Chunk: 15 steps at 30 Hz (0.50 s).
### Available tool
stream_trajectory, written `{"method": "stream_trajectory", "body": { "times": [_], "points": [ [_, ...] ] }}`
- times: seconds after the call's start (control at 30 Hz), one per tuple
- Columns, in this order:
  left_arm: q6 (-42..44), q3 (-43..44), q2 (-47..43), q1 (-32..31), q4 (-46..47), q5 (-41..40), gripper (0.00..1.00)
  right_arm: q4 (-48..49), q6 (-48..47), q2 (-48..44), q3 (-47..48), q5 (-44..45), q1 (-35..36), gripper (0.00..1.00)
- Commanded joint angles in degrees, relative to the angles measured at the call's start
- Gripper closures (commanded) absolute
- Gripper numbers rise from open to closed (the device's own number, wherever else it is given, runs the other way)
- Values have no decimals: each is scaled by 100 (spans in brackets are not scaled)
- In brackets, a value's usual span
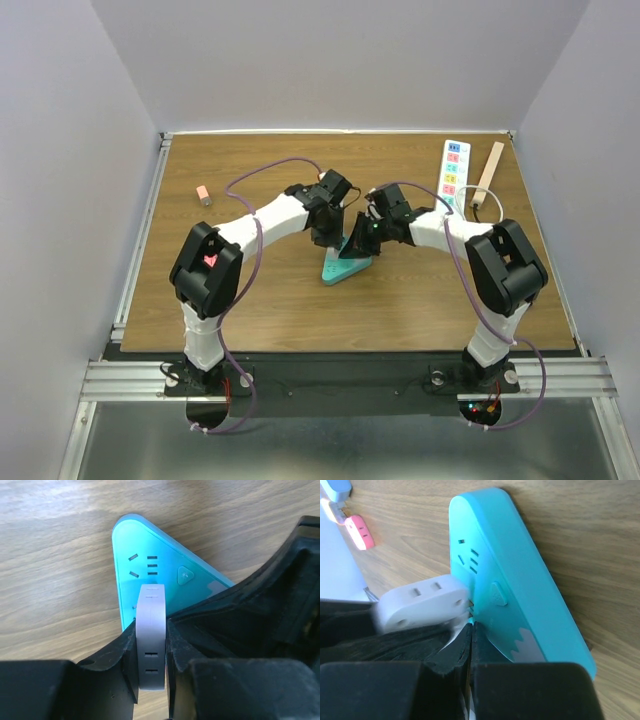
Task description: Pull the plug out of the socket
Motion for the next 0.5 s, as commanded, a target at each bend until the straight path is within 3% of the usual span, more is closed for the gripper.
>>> {"method": "stream_trajectory", "body": {
  "times": [0.0, 0.3, 0.47],
  "points": [
    [180, 1054, -447, 91, -360, -117, 100, -520, -202, 394, -452, 965, -3, 100],
    [383, 1908, -526, 319, -861, 8, 100, -599, -255, 667, -594, 1079, -3, 100],
    [664, 1050, -1158, 1636, -713, -248, 100, -625, -325, 220, -445, 1000, -12, 100]
  ]
}}
